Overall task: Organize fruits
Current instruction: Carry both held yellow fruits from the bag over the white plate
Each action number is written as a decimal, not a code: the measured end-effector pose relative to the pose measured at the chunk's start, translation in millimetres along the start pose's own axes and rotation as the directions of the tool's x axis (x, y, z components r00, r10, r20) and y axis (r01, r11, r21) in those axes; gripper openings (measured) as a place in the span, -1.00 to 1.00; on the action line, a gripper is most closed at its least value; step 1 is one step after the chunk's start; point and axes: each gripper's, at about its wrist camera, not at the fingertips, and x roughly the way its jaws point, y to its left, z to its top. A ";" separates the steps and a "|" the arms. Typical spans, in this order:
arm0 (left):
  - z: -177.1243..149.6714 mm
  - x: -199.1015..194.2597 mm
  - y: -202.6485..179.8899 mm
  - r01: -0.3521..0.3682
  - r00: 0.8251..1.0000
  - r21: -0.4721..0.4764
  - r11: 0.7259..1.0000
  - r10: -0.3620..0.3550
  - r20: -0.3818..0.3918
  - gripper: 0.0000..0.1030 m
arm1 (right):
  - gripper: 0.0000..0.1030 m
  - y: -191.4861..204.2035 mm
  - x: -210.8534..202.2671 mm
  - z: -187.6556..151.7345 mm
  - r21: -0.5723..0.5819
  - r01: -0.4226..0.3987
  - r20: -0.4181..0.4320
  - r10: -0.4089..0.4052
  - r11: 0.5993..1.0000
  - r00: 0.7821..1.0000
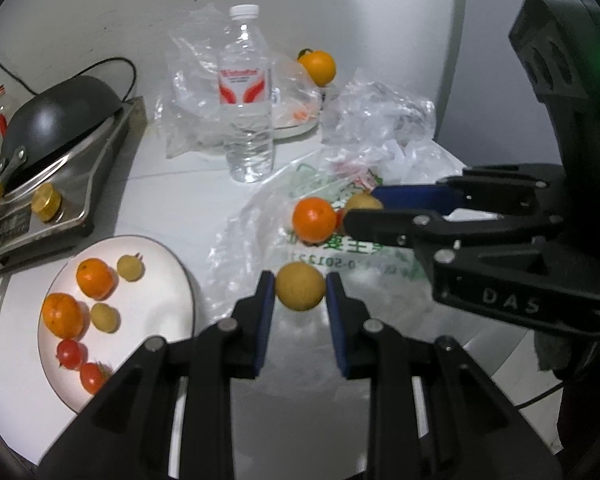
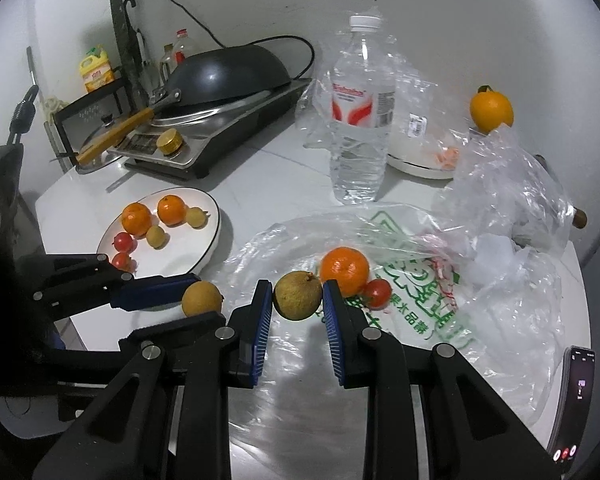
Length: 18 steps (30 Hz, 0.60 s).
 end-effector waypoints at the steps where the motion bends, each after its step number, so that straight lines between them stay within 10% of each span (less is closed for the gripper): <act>1: -1.5 -1.0 3.5 -0.002 1.000 -0.007 1.000 0.002 0.001 -0.49 | -0.46 2.9 0.7 1.2 -0.004 0.001 -0.001 -0.001 1.000 1.000; 18: -23.4 -7.2 68.6 -0.099 0.995 -0.096 0.990 0.098 -0.011 -0.49 | -0.46 38.3 15.8 14.5 -0.059 -0.011 -0.024 0.009 0.998 1.000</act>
